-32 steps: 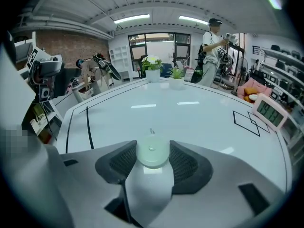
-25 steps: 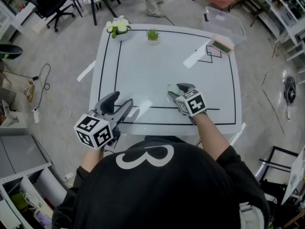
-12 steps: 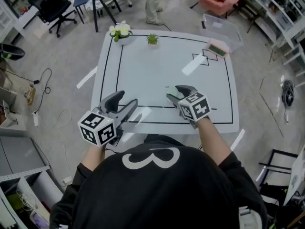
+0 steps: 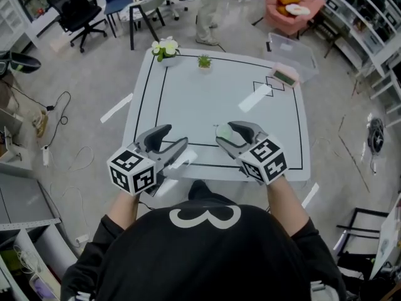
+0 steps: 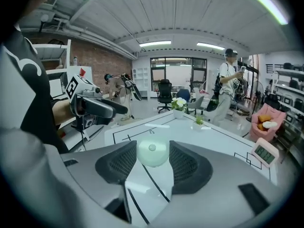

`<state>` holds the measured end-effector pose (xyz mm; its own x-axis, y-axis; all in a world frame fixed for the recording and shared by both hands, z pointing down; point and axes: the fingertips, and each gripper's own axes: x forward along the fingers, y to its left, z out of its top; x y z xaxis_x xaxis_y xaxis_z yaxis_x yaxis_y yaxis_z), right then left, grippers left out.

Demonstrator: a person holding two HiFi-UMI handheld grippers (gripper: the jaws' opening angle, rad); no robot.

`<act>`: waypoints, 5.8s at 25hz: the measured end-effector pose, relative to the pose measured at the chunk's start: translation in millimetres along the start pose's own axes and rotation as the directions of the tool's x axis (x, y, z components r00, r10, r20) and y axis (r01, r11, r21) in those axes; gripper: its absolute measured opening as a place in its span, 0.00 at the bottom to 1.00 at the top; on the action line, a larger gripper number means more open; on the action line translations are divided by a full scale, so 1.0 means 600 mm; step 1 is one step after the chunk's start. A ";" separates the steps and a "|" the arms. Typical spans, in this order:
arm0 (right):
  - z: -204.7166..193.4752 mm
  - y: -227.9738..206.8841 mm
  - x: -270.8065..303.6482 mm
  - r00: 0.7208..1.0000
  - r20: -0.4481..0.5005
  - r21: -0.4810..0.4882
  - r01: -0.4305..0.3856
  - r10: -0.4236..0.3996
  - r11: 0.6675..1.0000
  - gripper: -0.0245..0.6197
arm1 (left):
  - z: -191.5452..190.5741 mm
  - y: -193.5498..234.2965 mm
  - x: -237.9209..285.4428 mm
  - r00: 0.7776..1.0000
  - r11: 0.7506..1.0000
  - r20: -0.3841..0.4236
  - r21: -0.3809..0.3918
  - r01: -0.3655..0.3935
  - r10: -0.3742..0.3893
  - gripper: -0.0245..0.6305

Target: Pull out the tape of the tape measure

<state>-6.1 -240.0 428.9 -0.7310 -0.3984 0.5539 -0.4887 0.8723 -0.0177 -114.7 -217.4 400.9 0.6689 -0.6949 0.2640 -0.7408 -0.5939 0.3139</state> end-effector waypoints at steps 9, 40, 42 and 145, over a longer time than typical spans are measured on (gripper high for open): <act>0.054 0.114 -0.064 0.986 0.058 -0.095 -0.148 0.154 0.984 0.38 | 0.019 -0.076 -0.024 0.995 0.987 -0.024 0.127 0.096 -0.093 0.39; 0.066 0.295 -0.104 0.947 -0.014 -0.274 -0.313 0.321 0.910 0.38 | -0.008 -0.213 -0.138 0.938 0.875 -0.099 0.338 0.346 -0.332 0.08; 0.066 0.302 -0.103 0.946 -0.021 -0.273 -0.317 0.324 0.908 0.38 | -0.012 -0.214 -0.144 0.932 0.871 -0.105 0.333 0.361 -0.346 0.07; -0.046 0.042 -0.140 0.996 -0.025 -0.005 0.085 -0.085 0.996 0.38 | 0.009 0.054 -0.170 0.986 0.985 0.060 0.061 -0.159 0.155 0.04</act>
<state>55.8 -176.8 404.9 -0.6744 -0.4640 0.5744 -0.5469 0.8365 0.0337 -207.5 -168.2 379.1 0.5408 -0.8017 0.2546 -0.8401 -0.4993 0.2119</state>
